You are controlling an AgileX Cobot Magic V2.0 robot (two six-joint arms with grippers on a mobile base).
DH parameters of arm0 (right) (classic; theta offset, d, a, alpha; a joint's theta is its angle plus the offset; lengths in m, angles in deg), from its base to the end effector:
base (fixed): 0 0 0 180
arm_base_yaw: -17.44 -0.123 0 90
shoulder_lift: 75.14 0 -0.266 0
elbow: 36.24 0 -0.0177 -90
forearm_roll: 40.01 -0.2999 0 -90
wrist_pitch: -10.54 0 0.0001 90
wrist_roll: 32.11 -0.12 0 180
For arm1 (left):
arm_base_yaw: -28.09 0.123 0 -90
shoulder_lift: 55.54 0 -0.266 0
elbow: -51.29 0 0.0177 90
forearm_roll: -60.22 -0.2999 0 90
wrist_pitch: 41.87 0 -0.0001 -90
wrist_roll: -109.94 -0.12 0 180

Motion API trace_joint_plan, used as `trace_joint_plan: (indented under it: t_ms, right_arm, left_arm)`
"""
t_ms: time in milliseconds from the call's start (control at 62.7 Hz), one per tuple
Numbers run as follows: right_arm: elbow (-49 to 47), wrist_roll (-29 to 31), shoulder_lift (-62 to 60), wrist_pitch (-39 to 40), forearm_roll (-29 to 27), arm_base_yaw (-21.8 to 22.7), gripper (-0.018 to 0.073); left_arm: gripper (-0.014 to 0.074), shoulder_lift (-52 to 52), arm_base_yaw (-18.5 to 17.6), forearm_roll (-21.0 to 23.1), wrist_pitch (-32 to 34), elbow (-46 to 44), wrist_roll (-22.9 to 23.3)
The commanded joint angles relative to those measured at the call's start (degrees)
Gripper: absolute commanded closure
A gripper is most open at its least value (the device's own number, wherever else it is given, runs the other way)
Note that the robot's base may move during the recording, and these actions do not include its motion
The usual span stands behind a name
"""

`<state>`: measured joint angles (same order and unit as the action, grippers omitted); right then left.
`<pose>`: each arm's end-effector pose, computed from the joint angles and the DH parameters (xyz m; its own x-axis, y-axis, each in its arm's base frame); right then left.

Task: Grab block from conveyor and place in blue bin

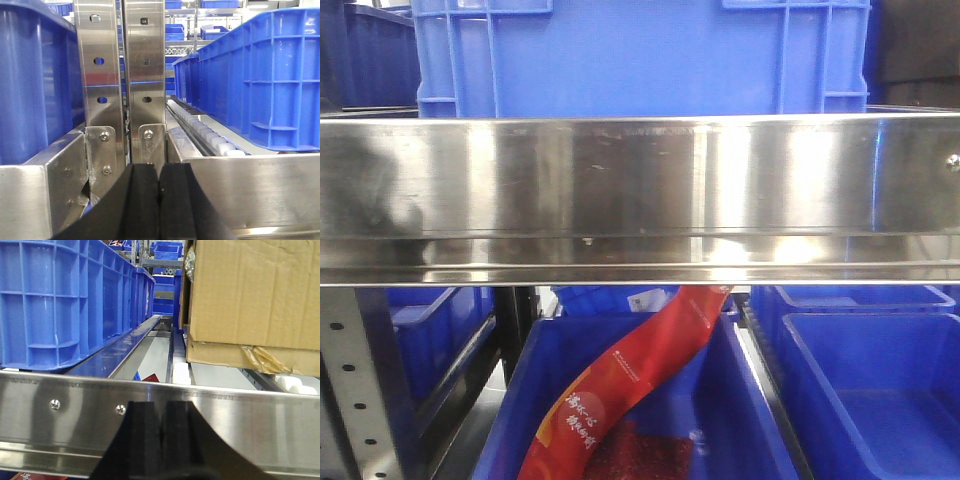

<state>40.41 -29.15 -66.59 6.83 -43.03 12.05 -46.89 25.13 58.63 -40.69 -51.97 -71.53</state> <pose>0.1536 0.0149 0.2075 0.0189 0.0027 -0.9998 -0.0973 0.9953 0.0009 0.1537 -0.0080 0.2168 0.1034 0.0481 -0.9935 0.0468 0.9975 0.0532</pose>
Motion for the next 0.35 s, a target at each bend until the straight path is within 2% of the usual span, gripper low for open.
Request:
trace_joint_plan:
  t_ms: [0,335]
  right_arm:
    - [0.01,-0.11,-0.2,0.75,0.4,0.32,0.0722]
    - [0.01,-0.11,-0.2,0.75,0.4,0.32,0.0722]
  left_arm:
    - [0.0707,-0.3,-0.28,0.47,1.28,-0.08,0.08]
    - [0.0707,-0.3,-0.28,0.47,1.28,-0.08,0.08]
